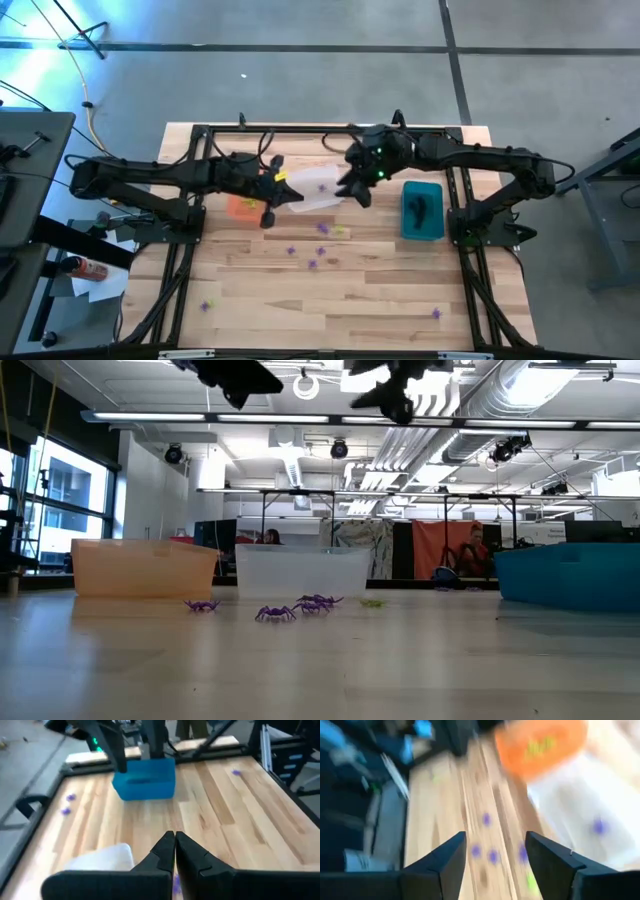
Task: Sort Halloween decoration
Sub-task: Put the green spider toy into the orange bin
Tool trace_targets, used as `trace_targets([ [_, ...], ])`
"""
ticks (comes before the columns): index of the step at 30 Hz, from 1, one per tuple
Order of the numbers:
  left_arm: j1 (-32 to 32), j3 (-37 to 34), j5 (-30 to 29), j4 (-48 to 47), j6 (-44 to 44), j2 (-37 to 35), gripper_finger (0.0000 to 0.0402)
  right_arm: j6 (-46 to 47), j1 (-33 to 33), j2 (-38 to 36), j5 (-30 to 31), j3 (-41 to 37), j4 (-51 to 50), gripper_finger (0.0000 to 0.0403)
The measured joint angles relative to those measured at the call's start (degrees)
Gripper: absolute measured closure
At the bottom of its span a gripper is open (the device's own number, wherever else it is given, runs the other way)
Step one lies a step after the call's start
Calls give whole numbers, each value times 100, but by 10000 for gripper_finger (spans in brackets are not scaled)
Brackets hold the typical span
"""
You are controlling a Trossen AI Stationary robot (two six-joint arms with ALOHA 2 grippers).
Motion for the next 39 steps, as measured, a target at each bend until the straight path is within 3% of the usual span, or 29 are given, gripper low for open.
trace_targets([
  [3, -54, -125, 14, 13, -325, 2, 401, -245, 174, -23, 39, -208, -772, 200],
  [6, -117, -305, 97, 135, -665, -88, 401, -388, 409, -13, 312, -786, -801, 203],
  [13, -146, -1428, -209, 1388, -1598, -844, 401, -93, 796, 378, 951, -2053, 1073, 225],
  [16, -146, -1870, -378, 1890, -1996, -1182, 401, -593, 960, 794, 1340, -2107, 1372, 237],
  [22, -146, -2121, -665, 1880, -2518, -1422, 401, -1986, 1176, 1763, 2008, -1967, 1505, 263],
  [26, -148, -2120, -668, 1879, -2627, -1435, 401, -2195, 1160, 2079, 2025, -1936, 1456, 276],
  [39, -146, -2121, -740, 1857, -2593, -1434, 401, -2346, 1064, 2091, 1764, -1928, 1397, 323],
])
